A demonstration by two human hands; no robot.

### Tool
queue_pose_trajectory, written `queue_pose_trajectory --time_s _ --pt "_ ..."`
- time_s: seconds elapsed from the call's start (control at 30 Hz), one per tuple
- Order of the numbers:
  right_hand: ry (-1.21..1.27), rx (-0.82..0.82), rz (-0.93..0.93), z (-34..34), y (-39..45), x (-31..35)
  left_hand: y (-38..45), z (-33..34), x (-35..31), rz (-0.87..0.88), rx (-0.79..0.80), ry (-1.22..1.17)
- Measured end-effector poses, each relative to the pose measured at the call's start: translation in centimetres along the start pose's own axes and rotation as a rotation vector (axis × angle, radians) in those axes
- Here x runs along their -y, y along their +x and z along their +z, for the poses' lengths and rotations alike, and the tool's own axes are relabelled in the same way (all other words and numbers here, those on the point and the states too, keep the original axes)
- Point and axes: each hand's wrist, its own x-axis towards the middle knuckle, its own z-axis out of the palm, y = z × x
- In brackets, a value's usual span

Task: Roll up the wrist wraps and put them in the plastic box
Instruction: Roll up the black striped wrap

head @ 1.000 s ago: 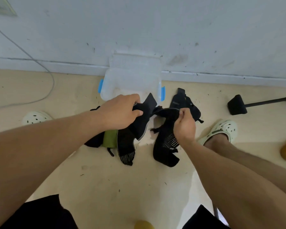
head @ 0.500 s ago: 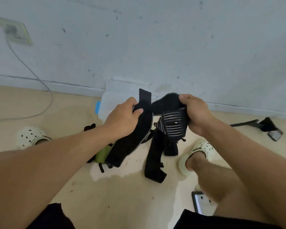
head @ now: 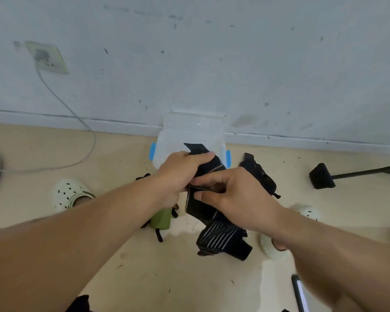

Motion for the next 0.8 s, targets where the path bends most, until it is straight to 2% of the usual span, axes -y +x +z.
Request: queue_pose_trajectory --time_s 0.13,0.23,0.33,0.5,0.57,0.73,0.8 --pt "0.023 -0.088 -0.053 0.4 0.2 -0.2 -0.4 -0.4 -0.3 0.002 0.067 0.078" --pt "-0.016 -0.066 -0.051 1.0 0.0 -0.4 -0.1 -0.8 -0.4 0.060 -0.022 0.142" --pt "0.045 -0.086 0.010 0.6 -0.1 -0.1 0.2 -1.4 -0.4 0.133 -0.100 0.238" --pt "0.099 -0.258 0.177 -2.9 1.8 -1.4 -0.2 -1.9 -1.3 0.244 -0.040 0.454" --pt "0.070 -0.178 0.254 -4.2 2.5 -2.6 -0.6 -2.1 -1.7 0.277 0.004 0.504" --pt "-0.124 0.303 0.276 -5.9 2.6 -4.4 -1.5 -2.2 -2.6 0.340 0.108 0.572" --pt "-0.124 0.376 0.261 -6.2 2.5 -4.8 -1.6 -2.1 -2.7 0.359 0.107 0.567"
